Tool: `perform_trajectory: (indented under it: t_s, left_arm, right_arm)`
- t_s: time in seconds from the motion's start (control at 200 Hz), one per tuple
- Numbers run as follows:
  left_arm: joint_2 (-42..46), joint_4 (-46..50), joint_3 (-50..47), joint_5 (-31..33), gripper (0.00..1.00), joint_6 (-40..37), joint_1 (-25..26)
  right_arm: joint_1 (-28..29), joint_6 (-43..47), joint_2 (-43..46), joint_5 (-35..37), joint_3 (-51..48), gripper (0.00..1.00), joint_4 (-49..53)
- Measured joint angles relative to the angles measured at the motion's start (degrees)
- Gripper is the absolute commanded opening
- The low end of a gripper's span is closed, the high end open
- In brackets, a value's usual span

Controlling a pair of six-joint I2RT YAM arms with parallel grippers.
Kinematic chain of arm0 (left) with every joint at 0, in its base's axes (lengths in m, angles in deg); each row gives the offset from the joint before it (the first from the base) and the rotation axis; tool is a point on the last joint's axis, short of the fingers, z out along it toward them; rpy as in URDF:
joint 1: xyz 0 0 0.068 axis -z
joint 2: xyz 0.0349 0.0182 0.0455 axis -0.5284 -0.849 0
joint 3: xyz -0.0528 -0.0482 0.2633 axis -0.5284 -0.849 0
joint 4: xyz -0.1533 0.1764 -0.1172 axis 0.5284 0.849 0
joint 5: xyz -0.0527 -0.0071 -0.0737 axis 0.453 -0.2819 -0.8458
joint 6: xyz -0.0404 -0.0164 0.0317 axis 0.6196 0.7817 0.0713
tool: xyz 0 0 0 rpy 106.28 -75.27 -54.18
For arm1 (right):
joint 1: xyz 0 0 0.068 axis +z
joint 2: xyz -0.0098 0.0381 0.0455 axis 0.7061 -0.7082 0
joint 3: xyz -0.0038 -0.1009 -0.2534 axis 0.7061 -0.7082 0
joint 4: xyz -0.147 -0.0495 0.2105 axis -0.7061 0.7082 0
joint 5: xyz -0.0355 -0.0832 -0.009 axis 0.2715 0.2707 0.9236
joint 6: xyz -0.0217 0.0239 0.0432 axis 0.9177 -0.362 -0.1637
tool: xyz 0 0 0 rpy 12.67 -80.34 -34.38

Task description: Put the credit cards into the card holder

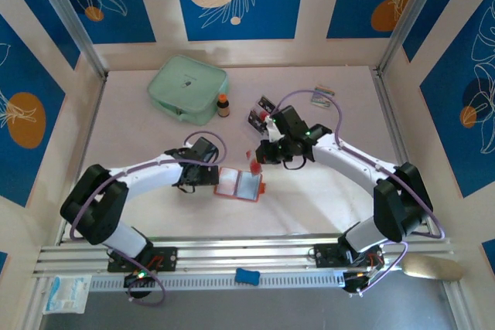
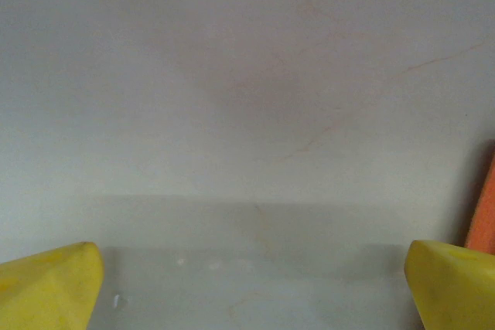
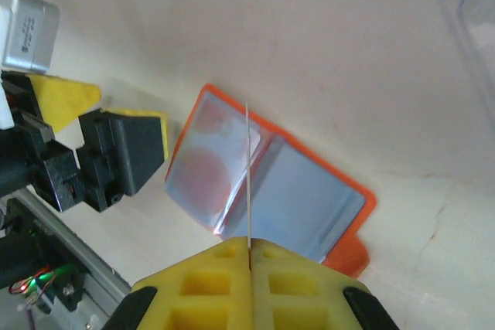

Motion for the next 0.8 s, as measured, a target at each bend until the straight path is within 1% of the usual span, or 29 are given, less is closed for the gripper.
perform_trajectory:
  t_s: [0.185, 0.375, 0.525, 0.8]
  left_arm:
    - [-0.26, 0.13, -0.37, -0.02, 1.00, 0.20, 1.25]
    - [-0.11, 0.48, -1.29, -0.28, 1.00, 1.60, 4.50]
    - [2.64, 1.77, -3.28, -0.46, 1.00, 3.56, 6.73]
    - [7.78, 5.86, -3.80, 2.75, 1.00, 4.76, 6.88]
  right_arm:
    - [0.31, -5.14, 2.36, -2.91, -5.22, 0.00, -6.10]
    - [0.31, -7.89, 3.04, -4.46, -8.37, 0.00, -10.86]
    - [0.24, -9.42, 3.04, -4.96, -10.88, 0.00, -13.90]
    - [0.24, -12.22, 3.61, -5.33, -15.41, 0.00, -20.50]
